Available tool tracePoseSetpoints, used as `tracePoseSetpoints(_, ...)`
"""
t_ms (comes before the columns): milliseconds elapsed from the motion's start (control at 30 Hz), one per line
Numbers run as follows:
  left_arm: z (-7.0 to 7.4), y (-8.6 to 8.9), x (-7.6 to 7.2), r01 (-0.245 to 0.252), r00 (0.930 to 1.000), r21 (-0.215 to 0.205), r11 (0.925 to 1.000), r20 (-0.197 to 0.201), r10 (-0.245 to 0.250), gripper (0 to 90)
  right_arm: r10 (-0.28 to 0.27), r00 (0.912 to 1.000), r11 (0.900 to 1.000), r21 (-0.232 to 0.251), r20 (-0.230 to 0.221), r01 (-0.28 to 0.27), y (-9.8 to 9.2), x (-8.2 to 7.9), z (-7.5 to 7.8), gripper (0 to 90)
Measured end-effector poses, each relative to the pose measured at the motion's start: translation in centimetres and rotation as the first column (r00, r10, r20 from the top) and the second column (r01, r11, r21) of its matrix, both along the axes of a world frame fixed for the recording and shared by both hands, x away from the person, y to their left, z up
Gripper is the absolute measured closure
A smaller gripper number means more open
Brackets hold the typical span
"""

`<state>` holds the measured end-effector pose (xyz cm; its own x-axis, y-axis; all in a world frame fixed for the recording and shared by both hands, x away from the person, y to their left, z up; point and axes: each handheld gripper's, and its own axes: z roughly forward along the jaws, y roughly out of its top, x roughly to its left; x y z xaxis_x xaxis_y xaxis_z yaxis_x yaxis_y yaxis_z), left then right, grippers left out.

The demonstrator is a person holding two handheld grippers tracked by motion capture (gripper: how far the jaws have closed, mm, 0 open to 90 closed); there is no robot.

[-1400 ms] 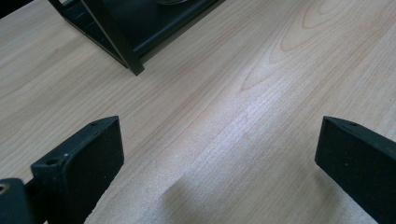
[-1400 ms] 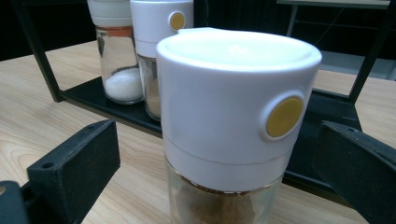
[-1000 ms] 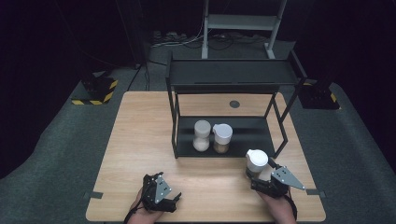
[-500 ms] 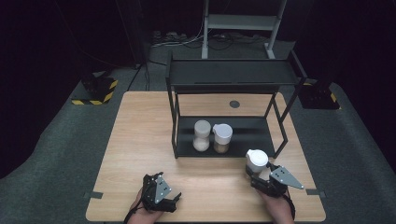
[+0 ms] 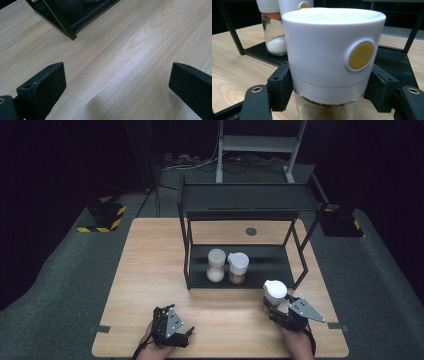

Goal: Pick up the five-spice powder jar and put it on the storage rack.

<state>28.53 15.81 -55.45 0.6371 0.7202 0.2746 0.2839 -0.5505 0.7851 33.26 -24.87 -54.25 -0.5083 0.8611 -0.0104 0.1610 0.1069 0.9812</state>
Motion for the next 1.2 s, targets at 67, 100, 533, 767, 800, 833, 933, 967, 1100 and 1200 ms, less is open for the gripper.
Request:
tracePoseSetpoints(67, 0.0, 0.0, 0.0, 0.0, 1.0, 0.0, 1.0, 0.0, 0.0, 1.3, -0.003, 1.0, 1.0, -0.002, -0.001, 0.003, 0.1, 0.0, 0.0, 30.3)
tracePoseSetpoints(100, 0.0, 0.0, 0.0, 0.0, 1.0, -0.001, 1.0, 0.0, 0.0, 1.3, -0.005, 1.0, 1.0, -0.006, 0.001, 0.005, 0.1, 0.0, 0.1, 30.3)
tracePoseSetpoints(533, 0.0, 0.1, 0.0, 0.001, 1.0, -0.006, 1.0, -0.002, -0.001, 1.3, -0.002, 0.9999, 1.0, 0.003, 0.013, 0.002, 0.5, -0.3, 1.1, 30.3)
tracePoseSetpoints(767, 0.1, 0.1, 0.0, 0.005, 1.0, -0.005, 1.0, -0.001, -0.005, 1.3, 0.008, 0.9999, 1.0, 0.002, 0.008, -0.008, 1.1, -0.1, 1.3, 30.3)
tracePoseSetpoints(800, 0.1, 0.1, 0.0, 0.005, 1.0, -0.006, 1.0, -0.001, -0.005, 1.3, 0.009, 0.9999, 1.0, 0.001, 0.006, -0.009, 1.2, -0.1, 1.3, 30.3)
tracePoseSetpoints(833, 0.1, 0.1, 0.0, 0.005, 1.0, -0.006, 1.0, -0.001, -0.005, 1.3, 0.01, 0.9999, 1.0, -0.001, 0.006, -0.01, 1.3, -0.1, 1.4, 30.3)
tracePoseSetpoints(933, 0.1, 0.2, 0.0, 0.006, 1.0, -0.007, 1.0, -0.002, -0.006, 1.3, 0.011, 0.9999, 1.0, -0.002, 0.006, -0.011, 1.6, 0.0, 1.6, 30.3)
tracePoseSetpoints(967, 0.1, 0.2, 0.0, 0.006, 1.0, -0.007, 1.0, -0.002, -0.006, 1.3, 0.011, 0.9999, 1.0, -0.002, 0.006, -0.011, 1.6, 0.0, 1.6, 30.3)
tracePoseSetpoints(1100, 0.1, 0.2, 0.0, 0.007, 1.0, -0.008, 0.9999, -0.001, -0.007, 1.3, 0.008, 1.0, 1.0, -0.001, 0.004, -0.008, 1.8, 0.2, 1.9, 30.3)
tracePoseSetpoints(1200, 0.1, 0.2, 0.0, 0.009, 1.0, -0.009, 0.9999, -0.002, -0.009, 1.3, 0.007, 1.0, 1.0, 0.001, 0.001, -0.007, 1.8, 0.5, 2.3, 30.3)
